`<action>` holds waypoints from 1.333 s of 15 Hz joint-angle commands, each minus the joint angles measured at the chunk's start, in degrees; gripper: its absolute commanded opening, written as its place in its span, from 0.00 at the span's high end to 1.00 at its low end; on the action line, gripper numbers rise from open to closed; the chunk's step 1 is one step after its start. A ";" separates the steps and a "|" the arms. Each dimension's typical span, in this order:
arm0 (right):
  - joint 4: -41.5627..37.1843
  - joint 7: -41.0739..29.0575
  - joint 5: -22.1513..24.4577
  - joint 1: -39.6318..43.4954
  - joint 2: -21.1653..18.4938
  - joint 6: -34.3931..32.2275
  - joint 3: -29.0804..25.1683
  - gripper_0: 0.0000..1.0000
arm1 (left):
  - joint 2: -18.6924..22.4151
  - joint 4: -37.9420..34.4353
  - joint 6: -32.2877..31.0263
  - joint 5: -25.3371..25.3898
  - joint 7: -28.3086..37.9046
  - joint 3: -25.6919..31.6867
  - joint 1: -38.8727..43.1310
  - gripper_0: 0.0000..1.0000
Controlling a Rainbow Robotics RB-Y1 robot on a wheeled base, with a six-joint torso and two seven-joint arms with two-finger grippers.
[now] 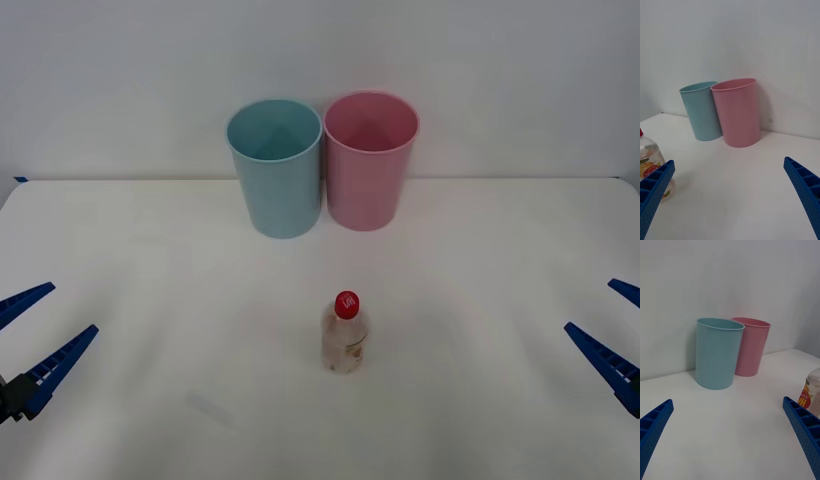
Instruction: Grasp the object on the table and drop it into the matching bin: aluminum can to the light blue bin, PET bottle to the pink bin.
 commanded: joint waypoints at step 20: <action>6.67 15.03 1.51 -3.56 -3.02 -2.07 14.09 0.00 | 0.00 0.00 0.00 0.00 0.00 0.00 0.00 0.00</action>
